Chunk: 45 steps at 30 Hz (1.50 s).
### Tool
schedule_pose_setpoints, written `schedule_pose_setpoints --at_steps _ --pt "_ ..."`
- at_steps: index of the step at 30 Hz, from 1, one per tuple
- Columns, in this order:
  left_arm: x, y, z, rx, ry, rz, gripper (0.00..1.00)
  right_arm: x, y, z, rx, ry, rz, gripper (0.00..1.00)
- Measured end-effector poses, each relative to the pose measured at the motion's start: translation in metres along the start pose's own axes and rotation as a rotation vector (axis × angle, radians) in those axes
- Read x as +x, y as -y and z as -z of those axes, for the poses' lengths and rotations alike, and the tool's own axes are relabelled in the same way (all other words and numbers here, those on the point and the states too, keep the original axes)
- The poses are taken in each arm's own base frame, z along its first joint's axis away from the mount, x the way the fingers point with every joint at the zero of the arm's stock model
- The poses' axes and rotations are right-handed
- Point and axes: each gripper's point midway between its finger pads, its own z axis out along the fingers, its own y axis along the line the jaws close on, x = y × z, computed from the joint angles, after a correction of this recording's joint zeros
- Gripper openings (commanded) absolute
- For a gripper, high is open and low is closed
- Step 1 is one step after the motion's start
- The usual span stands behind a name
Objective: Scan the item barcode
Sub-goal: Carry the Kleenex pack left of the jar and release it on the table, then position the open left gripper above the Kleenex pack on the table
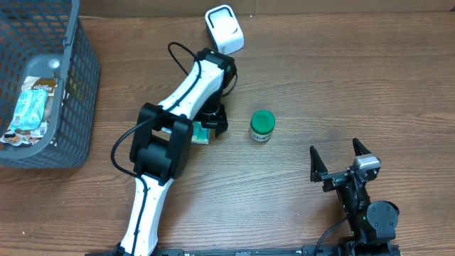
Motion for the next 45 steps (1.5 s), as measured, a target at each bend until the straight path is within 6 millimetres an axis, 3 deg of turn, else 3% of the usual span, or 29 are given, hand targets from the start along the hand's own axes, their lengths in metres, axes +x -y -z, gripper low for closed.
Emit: schedule_pose_setpoints --at_steps 5,11,21,27,29,34,40,45 --pt "-0.008 -0.010 0.016 0.095 0.019 -0.028 0.66 0.000 0.000 0.000 0.000 0.000 0.000 1.00" --pt "-0.007 -0.024 0.053 0.159 0.105 -0.076 0.64 0.000 0.000 0.000 0.000 0.000 0.000 1.00" --pt "0.009 -0.034 0.101 0.206 0.231 -0.142 0.43 0.000 0.000 0.000 0.000 0.000 0.000 1.00" --pt "0.017 -0.044 0.131 0.254 0.415 -0.117 0.44 0.000 0.000 0.000 0.000 0.000 0.000 1.00" --pt "0.024 -0.051 0.137 0.273 0.496 -0.095 0.49 0.000 0.000 0.000 0.000 -0.001 0.000 1.00" --pt "0.031 -0.059 0.137 0.317 0.663 -0.056 0.74 0.000 0.000 0.000 0.000 0.000 0.000 1.00" --pt "0.029 -0.057 0.099 0.297 0.630 -0.046 0.44 0.000 0.000 0.000 0.000 0.000 0.000 1.00" --pt "0.023 -0.054 0.087 0.278 0.608 -0.061 0.45 0.000 0.000 0.000 0.000 0.000 0.000 1.00"
